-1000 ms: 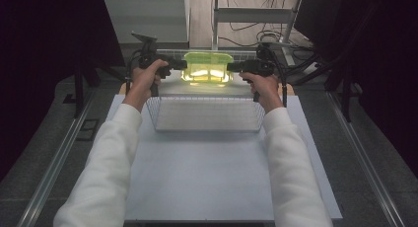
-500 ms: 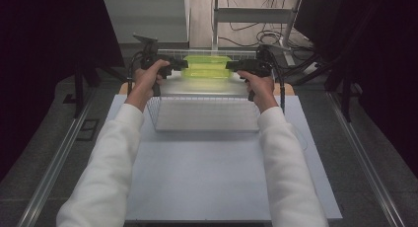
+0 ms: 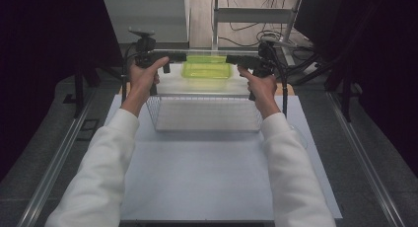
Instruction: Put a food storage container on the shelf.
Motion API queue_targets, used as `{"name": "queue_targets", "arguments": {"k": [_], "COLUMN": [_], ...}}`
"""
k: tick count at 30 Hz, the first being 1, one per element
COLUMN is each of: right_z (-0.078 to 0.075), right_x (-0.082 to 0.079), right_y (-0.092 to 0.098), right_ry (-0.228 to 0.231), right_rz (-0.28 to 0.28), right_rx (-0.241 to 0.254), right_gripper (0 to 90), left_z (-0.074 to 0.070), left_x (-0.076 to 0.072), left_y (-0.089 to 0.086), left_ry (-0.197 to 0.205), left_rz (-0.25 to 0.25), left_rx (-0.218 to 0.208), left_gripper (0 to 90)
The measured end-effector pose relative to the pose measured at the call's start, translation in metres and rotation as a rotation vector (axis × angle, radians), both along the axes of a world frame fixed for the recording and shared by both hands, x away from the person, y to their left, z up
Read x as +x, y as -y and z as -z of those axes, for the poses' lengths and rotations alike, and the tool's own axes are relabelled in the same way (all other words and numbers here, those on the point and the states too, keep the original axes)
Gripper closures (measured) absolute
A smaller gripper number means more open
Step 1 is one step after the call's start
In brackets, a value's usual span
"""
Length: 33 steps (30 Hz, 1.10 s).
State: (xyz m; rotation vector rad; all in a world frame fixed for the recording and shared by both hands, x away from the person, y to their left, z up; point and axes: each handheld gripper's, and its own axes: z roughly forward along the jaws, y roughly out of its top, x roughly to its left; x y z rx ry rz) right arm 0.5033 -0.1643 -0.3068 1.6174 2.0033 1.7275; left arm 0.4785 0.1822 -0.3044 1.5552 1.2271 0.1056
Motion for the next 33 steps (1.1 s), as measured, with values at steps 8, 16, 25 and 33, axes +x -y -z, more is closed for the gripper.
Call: {"name": "queue_targets", "arguments": {"k": [8, 16, 25, 33], "right_z": [-0.021, -0.023, 0.009, 0.062], "right_x": [-0.035, -0.079, -0.138, -0.171], "right_y": [0.02, 0.033, 0.051, 0.067], "right_ry": [0.093, 0.134, 0.164, 0.113], "right_rz": [-0.075, -0.174, -0.261, -0.291], "right_rx": [-0.109, -0.234, -0.3, -0.34], "right_gripper": [31.1, 29.2, 30.8, 33.6], "left_z": [-0.011, 0.0, 0.047, 0.097], "left_x": [-0.046, -0.101, -0.159, -0.184], "left_y": [-0.007, -0.018, -0.022, -0.011], "left_ry": [0.07, 0.101, 0.101, 0.046], "left_rz": [0.056, 0.091, 0.13, 0.161], "left_rx": [0.17, 0.171, 0.165, 0.208], "left_gripper": [30.0, 31.7, 31.8, 32.0]}}
